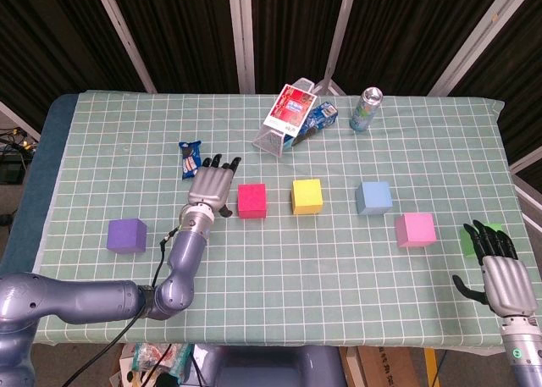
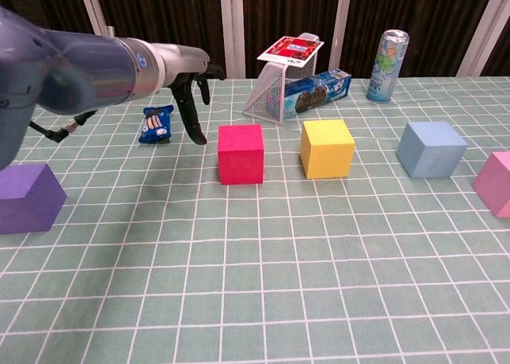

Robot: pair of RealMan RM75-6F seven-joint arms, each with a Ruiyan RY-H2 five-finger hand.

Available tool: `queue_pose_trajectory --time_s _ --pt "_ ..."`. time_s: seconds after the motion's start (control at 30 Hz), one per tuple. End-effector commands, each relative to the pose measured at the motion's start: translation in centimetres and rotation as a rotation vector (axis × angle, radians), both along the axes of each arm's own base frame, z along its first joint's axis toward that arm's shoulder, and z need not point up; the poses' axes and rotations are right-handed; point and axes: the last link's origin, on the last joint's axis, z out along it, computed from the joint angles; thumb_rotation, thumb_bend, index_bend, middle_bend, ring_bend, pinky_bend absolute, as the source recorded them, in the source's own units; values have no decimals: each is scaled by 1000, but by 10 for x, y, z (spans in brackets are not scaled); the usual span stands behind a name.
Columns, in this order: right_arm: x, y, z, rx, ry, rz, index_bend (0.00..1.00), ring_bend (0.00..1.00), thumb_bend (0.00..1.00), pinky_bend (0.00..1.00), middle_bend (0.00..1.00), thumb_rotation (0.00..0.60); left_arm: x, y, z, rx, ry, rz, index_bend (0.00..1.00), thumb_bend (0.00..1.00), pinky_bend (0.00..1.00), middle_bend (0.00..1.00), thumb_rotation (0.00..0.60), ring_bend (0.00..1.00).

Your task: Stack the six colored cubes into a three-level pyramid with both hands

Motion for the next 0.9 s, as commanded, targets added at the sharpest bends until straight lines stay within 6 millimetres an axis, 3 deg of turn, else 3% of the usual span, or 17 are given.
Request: queue_pose_trajectory --time_s 0.03,0.9 --pt "0 0 0 3 -4 -2 0 0 324 0 0 600 3 1 -7 -2 -6 4 10 177 107 221 600 27" --pt "-1 1 2 12 -28 -20 0 0 323 0 0 600 20 7 -47 -33 -25 5 39 268 107 261 600 28"
